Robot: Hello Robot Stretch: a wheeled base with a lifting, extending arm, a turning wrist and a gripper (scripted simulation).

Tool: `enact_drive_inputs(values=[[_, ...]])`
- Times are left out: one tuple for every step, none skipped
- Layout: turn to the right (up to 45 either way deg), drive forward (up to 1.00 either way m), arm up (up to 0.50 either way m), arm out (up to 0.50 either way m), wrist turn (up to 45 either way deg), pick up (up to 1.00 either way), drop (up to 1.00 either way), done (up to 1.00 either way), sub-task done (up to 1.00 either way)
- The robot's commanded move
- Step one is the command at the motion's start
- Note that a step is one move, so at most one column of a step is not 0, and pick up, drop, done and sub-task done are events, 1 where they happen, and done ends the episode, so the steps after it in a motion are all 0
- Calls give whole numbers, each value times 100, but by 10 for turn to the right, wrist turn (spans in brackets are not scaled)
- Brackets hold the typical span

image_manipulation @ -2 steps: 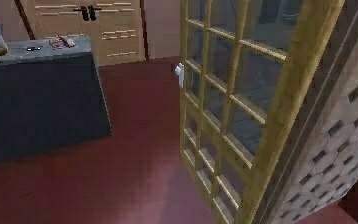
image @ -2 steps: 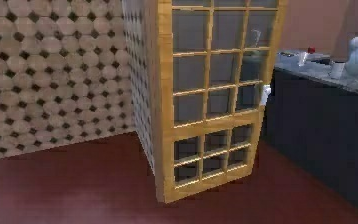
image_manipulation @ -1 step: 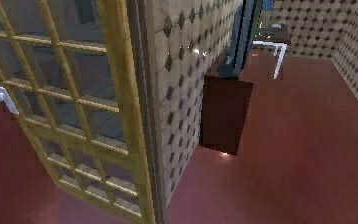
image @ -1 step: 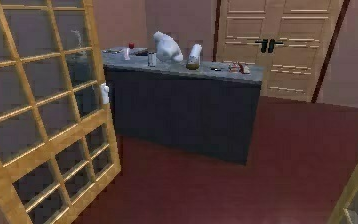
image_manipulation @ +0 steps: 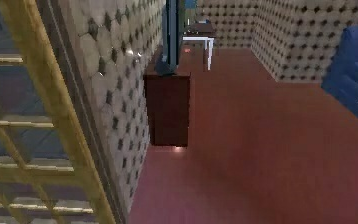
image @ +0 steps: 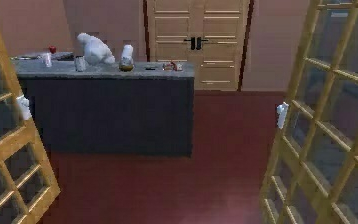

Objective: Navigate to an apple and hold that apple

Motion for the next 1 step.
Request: enact_drive_inputs(values=[[0,100,0,0,0,0,0,0,0]])
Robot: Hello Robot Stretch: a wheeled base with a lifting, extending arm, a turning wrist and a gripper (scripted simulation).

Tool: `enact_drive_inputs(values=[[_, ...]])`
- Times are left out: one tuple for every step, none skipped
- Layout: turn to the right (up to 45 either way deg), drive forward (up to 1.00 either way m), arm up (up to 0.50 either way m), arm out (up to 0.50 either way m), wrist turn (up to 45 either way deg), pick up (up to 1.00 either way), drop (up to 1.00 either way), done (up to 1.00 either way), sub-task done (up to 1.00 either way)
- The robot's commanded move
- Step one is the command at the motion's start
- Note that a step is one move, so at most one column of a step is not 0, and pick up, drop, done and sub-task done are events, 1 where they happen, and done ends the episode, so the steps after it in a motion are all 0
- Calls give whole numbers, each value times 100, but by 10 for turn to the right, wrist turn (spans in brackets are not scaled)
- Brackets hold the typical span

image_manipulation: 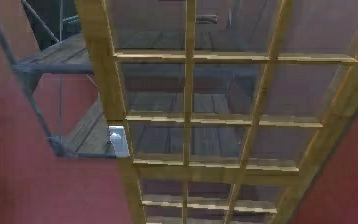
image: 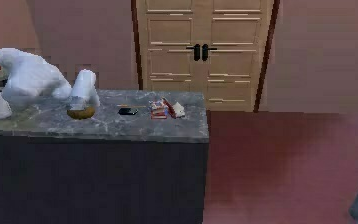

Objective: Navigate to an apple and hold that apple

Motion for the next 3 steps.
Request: enact_drive_inputs(values=[[0,35,0,0,0,0,0,0,0],[450,0,0,0,0,0,0,0,0],[450,0,0,0,0,0,0,0,0]])
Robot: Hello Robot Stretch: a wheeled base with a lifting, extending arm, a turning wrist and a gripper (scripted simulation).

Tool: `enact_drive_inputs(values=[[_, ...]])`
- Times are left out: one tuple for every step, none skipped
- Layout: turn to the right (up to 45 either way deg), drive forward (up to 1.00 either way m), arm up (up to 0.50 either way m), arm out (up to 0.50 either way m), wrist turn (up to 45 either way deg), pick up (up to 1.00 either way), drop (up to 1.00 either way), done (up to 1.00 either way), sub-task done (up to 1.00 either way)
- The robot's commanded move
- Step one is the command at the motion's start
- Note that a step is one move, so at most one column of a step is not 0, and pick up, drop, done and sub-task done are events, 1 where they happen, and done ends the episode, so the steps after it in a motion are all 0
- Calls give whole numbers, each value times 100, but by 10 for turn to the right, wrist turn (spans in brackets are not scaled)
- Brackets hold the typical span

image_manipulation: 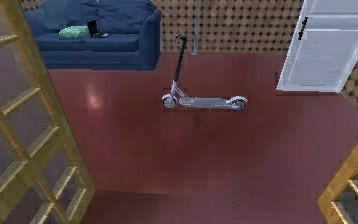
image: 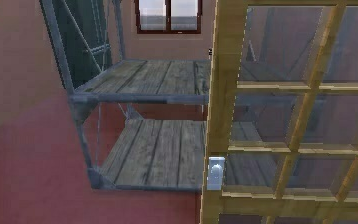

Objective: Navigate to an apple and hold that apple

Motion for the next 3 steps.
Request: enact_drive_inputs(values=[[30,0,0,0,0,0,0,0,0],[0,15,0,0,0,0,0,0,0],[-450,0,0,0,0,0,0,0,0]])
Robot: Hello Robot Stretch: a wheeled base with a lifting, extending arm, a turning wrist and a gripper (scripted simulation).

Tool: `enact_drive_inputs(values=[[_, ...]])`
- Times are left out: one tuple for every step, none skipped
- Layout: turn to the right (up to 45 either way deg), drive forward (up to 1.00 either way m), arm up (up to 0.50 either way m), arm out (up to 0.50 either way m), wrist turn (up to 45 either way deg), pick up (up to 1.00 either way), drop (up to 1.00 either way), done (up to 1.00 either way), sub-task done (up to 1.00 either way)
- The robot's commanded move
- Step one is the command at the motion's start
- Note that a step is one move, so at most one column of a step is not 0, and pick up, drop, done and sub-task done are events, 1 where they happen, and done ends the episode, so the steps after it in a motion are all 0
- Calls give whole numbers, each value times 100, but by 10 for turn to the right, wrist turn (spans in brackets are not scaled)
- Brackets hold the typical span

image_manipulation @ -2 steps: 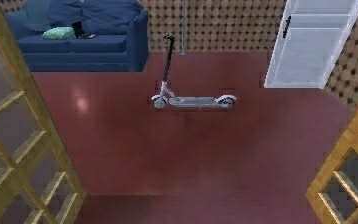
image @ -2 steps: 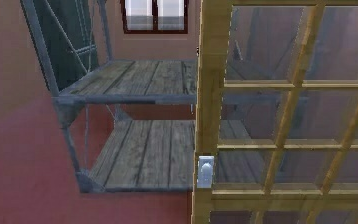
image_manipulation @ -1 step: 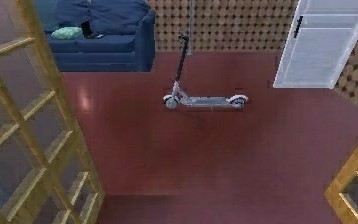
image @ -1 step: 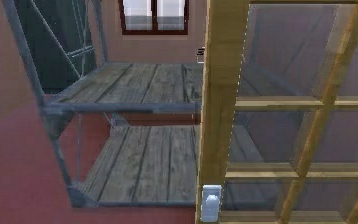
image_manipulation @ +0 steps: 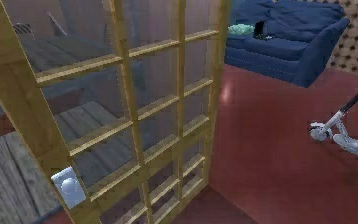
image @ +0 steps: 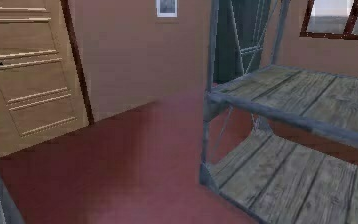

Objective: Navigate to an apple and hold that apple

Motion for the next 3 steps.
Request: enact_drive_inputs(values=[[0,40,0,0,0,0,0,0,0],[-450,0,0,0,0,0,0,0,0],[0,95,0,0,0,0,0,0,0]])
